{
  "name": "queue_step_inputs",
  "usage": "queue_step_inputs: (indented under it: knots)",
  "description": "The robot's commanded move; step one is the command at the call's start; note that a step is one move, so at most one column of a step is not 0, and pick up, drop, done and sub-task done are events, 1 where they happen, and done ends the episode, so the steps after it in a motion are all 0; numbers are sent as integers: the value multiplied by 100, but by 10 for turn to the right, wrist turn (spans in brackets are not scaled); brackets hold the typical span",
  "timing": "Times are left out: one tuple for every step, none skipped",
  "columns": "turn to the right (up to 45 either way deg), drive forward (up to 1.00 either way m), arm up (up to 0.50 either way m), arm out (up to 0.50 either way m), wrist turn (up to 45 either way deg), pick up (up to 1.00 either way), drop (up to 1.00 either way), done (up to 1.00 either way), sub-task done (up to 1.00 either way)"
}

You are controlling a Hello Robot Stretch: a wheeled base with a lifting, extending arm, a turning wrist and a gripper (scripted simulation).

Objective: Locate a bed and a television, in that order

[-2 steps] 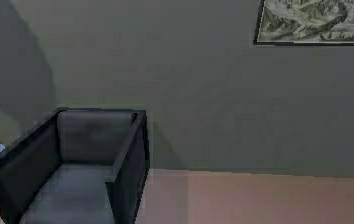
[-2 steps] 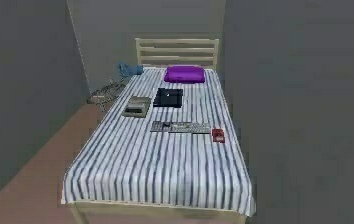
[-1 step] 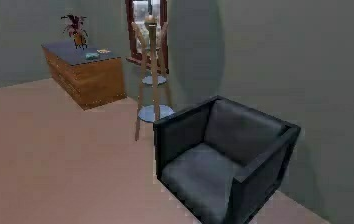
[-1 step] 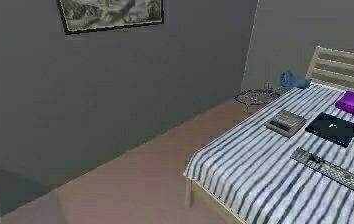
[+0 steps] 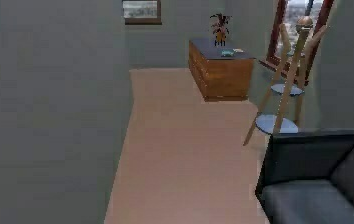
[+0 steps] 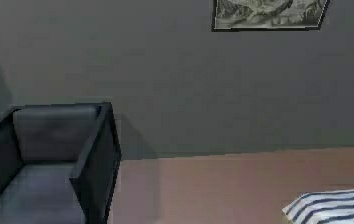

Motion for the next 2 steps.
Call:
queue_step_inputs:
  knots:
    - [0,100,0,0,0,0,0,0,0]
    - [-30,0,0,0,0,0,0,0,0]
